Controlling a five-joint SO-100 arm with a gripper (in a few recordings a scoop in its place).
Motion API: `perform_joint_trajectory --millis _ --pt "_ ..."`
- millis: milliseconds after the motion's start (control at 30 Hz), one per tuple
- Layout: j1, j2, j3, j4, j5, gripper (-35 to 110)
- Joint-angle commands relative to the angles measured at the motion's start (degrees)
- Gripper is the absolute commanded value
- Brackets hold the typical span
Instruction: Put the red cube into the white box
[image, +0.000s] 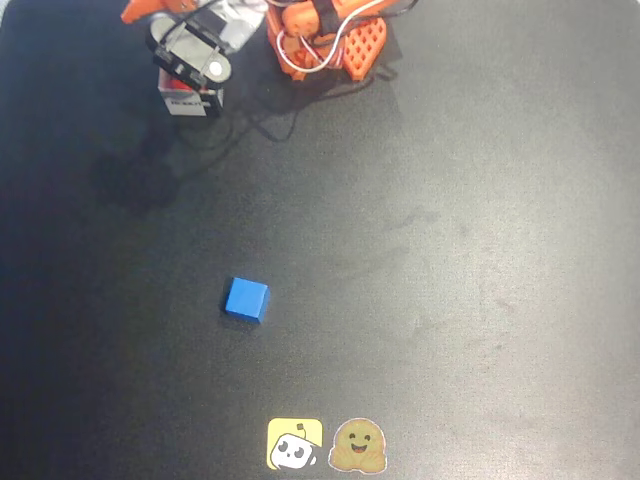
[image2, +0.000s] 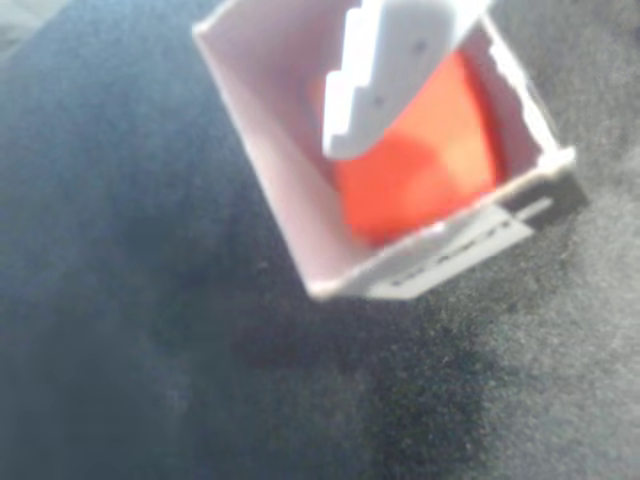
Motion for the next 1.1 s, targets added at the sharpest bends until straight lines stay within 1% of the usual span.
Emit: perform_joint_trajectory --millis 0,33,200,233,300,400,500,800,900,1067 --pt "1.2 0.2 -2.2 -0.8 -2.1 28" --pt "0.9 0.2 -1.9 -1.0 -2.5 28" --pt "1.6 0.2 -1.0 -2.1 2.6 2" --pt "1.6 0.2 0.2 -3.4 3.2 0" --pt "0.0 0.2 3.0 -7.2 3.7 0" --pt "-5.5 0.2 4.0 -12.3 4.6 0" --pt "-10.9 0.2 3.4 -13.5 6.8 0" --pt "-32.6 0.1 -0.3 -12.8 14.9 0" --pt "-41.4 -0.1 -1.4 -11.5 20.2 0" --pt "-52.3 -2.3 -2.0 -10.5 26.8 0"
